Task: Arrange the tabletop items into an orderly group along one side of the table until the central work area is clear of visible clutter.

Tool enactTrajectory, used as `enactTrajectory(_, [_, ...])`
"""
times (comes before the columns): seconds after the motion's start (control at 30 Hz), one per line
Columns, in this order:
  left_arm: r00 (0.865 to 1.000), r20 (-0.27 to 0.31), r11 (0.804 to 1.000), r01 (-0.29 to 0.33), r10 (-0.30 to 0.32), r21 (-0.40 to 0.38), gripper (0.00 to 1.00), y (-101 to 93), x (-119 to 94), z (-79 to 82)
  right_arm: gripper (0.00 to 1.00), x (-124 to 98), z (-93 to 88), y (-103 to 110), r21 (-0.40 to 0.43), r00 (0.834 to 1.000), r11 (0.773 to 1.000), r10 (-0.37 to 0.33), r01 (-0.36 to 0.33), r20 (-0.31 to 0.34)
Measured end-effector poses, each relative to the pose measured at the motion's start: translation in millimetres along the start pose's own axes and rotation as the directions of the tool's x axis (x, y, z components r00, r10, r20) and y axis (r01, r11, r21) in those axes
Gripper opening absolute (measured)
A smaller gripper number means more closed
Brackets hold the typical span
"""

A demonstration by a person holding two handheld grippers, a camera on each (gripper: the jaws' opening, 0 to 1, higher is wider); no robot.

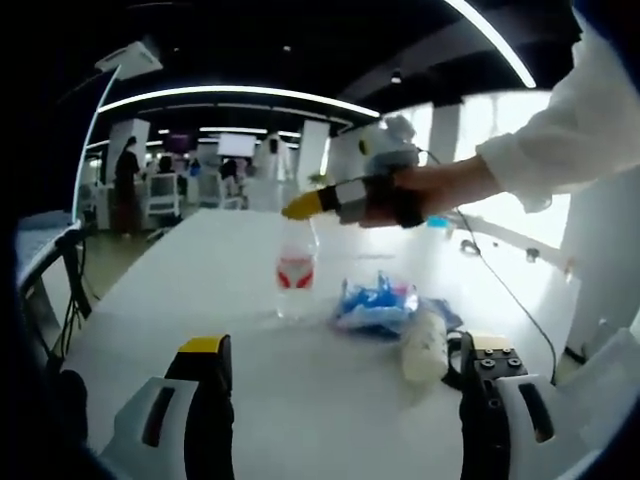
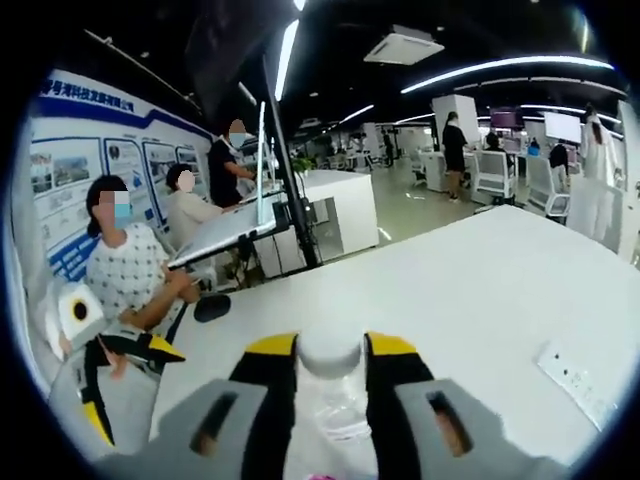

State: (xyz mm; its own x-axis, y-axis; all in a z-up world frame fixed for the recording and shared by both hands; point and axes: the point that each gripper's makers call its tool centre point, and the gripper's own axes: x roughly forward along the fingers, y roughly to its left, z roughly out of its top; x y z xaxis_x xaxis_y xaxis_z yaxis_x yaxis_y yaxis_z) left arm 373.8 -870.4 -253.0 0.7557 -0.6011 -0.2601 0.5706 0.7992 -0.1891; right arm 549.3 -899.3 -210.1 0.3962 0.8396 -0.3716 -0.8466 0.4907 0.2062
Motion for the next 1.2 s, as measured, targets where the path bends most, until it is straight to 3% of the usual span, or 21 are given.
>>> enactTrajectory(0.33, [1.000, -0.004, 1.000, 0.013, -0.013, 0.000, 0.92, -3.7, 1.3, -1.5, 0.54, -9.5, 12.1, -4.2, 0.005, 0.997, 0.997, -0.072, 0.072, 0.020])
enactTrajectory(1.2, [0.994, -0.039, 0.993, 0.106, -0.104, 0.055, 0.95, -32.2, 4.2, -7.1, 0.55, -90.6, -4.4, 14.0, 0.030, 0.978, 0.978, -0.208, 0.207, 0.027])
